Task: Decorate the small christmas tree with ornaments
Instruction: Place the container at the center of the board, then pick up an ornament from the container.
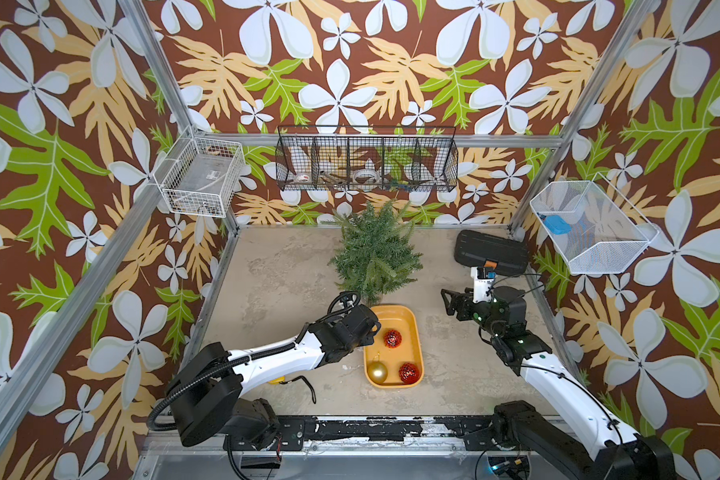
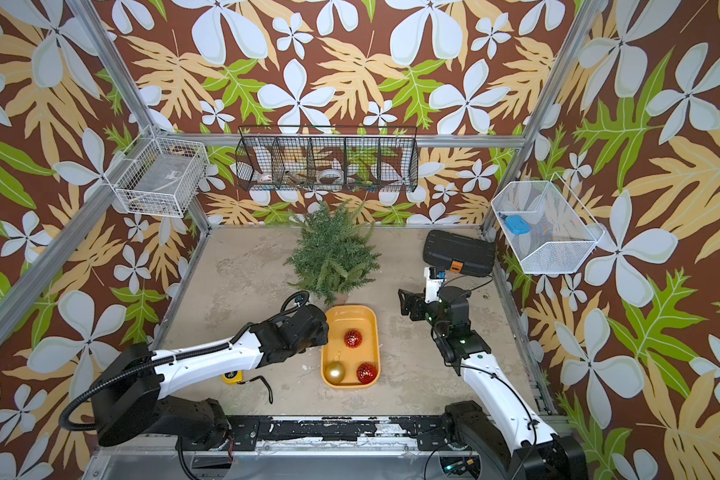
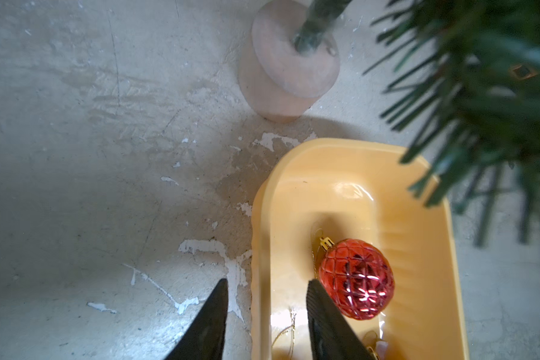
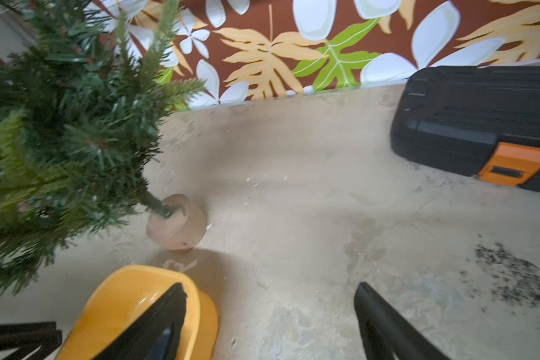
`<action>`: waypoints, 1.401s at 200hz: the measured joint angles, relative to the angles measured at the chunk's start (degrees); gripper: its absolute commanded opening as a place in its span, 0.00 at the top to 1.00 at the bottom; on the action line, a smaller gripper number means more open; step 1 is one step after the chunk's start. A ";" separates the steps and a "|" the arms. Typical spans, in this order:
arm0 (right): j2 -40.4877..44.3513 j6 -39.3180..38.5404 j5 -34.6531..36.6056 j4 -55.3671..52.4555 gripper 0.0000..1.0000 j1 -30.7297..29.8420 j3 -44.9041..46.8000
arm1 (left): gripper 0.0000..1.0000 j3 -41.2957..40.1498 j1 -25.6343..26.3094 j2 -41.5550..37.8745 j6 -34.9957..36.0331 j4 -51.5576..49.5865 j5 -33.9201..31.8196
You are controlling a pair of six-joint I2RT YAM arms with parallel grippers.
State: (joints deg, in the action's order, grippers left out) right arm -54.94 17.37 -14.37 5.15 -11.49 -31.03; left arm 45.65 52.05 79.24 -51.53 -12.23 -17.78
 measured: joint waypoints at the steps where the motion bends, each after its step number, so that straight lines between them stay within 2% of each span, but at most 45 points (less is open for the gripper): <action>1: -0.02 0.07 -0.28 -0.20 0.17 -0.17 -0.11 | 0.57 0.00 -0.02 -0.09 0.13 0.00 0.00; 21: -0.61 0.92 -3.15 -2.29 0.18 -3.91 -1.14 | 0.57 -1.20 -1.60 -2.51 2.43 0.90 0.79; 45: -2.01 2.10 -5.16 -5.44 0.21 -11.43 -2.34 | 0.57 -4.44 -5.42 -5.95 4.09 1.60 3.82; 91: -7.65 1.49 -4.96 -11.58 0.25 -23.08 -5.99 | 0.55 -7.08 -14.36 -14.10 10.23 1.77 11.78; 153: -16.48 4.26 6.60 -17.40 0.25 -32.46 -11.41 | 0.51 -2.80 -29.27 -19.02 21.44 -2.14 19.45; 182: -21.31 8.04 11.43 -17.62 0.24 -34.16 -13.14 | 0.51 0.09 -30.51 -19.39 28.02 -2.78 20.37; 209: -24.76 10.32 13.27 -17.51 0.22 -34.62 -14.16 | 0.51 -1.73 -30.62 -22.53 32.15 -0.68 21.03; 280: -29.97 13.73 14.73 -16.13 0.21 -35.30 -14.93 | 0.51 -5.53 -30.64 -28.59 32.22 4.31 22.58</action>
State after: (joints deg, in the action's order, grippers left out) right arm -84.90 31.09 0.36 -10.98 -46.78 -45.95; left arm 40.12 21.41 50.65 -19.31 -7.92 4.80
